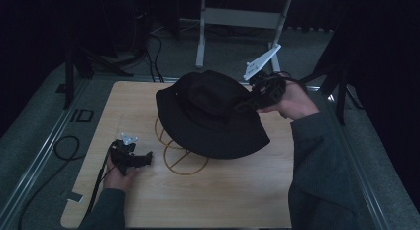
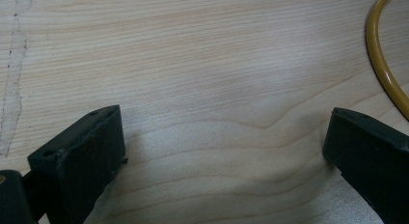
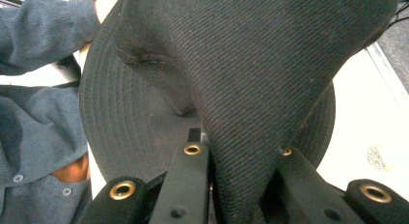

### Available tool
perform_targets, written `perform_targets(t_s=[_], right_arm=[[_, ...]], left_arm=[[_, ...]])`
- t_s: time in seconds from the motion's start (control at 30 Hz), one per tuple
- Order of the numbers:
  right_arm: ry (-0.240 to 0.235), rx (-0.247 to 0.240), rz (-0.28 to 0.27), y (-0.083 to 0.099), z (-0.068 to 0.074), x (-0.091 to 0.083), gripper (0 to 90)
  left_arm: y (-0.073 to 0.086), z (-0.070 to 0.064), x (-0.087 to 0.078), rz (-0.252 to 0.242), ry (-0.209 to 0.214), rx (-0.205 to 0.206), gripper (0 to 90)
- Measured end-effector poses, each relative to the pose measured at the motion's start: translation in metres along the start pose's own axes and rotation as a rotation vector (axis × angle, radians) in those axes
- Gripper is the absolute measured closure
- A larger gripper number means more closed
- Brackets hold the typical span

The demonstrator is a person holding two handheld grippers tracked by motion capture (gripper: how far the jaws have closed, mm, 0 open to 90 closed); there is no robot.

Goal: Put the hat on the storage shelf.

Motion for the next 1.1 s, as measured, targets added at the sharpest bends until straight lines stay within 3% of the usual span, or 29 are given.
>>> perform_targets(t_s=[0.77,1.1], right_arm=[[-0.041,-0.042,-0.008,-0.027,0.002,0.029,84.2],[-0.037,-0.073,0.015,-0.039,0.007,0.038,82.8]], left_arm=[[0.000,0.000,0.000,0.000,0.003,-0.003,1.3],[0.000,0.000,0.000,-0.001,0.002,-0.001,1.3]])
Point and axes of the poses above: each handheld gripper's, and its own axes: x roughly forward along the jaws, y roughly out of its underside, z roughly to its left, the point moved 3 cm from there along x, roughly forward along the jaws, and after that the axes turned 10 degrees about -x, right-handed, at the moved point
